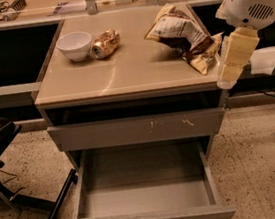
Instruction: Place orange can into middle drawer
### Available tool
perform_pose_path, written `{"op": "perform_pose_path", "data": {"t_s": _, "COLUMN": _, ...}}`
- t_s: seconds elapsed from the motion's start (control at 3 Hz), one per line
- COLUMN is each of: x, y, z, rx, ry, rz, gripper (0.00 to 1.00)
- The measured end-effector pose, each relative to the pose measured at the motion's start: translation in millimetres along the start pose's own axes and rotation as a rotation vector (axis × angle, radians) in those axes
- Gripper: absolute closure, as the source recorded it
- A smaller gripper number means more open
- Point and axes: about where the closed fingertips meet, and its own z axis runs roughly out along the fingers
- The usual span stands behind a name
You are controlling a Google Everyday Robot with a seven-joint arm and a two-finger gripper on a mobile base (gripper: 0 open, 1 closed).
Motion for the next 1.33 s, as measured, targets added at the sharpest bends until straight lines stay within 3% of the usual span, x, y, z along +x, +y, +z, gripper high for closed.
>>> {"op": "perform_pose_path", "data": {"t_s": 0.33, "x": -30, "y": -32, "z": 25, "rx": -0.025, "ry": -0.049, "rz": -0.026, "gripper": 0.0}}
{"op": "perform_pose_path", "data": {"t_s": 0.67, "x": -76, "y": -76, "z": 81, "rx": -0.115, "ry": -0.037, "rz": -0.04, "gripper": 0.0}}
{"op": "perform_pose_path", "data": {"t_s": 1.0, "x": -132, "y": -100, "z": 140, "rx": -0.213, "ry": -0.02, "rz": -0.01, "gripper": 0.0}}
{"op": "perform_pose_path", "data": {"t_s": 1.33, "x": -170, "y": -133, "z": 152, "rx": -0.185, "ry": -0.131, "rz": 0.086, "gripper": 0.0}}
